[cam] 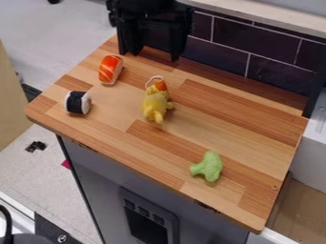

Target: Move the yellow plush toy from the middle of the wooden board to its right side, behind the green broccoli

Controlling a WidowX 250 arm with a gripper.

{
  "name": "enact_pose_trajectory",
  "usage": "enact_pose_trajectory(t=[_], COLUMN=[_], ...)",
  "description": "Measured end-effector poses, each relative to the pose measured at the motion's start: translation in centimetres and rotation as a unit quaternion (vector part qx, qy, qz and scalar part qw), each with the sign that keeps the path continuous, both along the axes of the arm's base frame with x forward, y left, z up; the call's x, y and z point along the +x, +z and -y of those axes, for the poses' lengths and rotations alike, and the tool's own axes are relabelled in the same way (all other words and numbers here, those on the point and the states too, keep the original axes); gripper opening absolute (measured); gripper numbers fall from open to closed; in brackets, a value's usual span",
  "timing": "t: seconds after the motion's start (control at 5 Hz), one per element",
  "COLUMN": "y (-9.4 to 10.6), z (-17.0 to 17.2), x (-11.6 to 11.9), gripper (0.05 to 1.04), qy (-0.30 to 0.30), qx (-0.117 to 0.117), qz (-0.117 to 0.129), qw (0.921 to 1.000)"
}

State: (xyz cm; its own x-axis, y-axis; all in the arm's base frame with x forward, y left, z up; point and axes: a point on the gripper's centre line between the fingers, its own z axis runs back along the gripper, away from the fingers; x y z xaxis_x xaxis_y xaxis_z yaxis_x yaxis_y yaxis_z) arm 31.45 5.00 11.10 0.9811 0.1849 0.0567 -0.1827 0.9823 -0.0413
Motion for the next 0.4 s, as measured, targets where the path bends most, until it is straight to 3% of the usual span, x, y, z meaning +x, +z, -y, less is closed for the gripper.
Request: enact_pose_trajectory(t=[0.2,0.4], y=[-1.06,-1.43], z=[0.06,-0.12], x=[-0.35,-0.21], gripper=[0.999,0.999], qy=[0.004,0.012], qx=[-0.003,0.010], qz=[-0.018,-0.019], qw=[0.9998,0.9997])
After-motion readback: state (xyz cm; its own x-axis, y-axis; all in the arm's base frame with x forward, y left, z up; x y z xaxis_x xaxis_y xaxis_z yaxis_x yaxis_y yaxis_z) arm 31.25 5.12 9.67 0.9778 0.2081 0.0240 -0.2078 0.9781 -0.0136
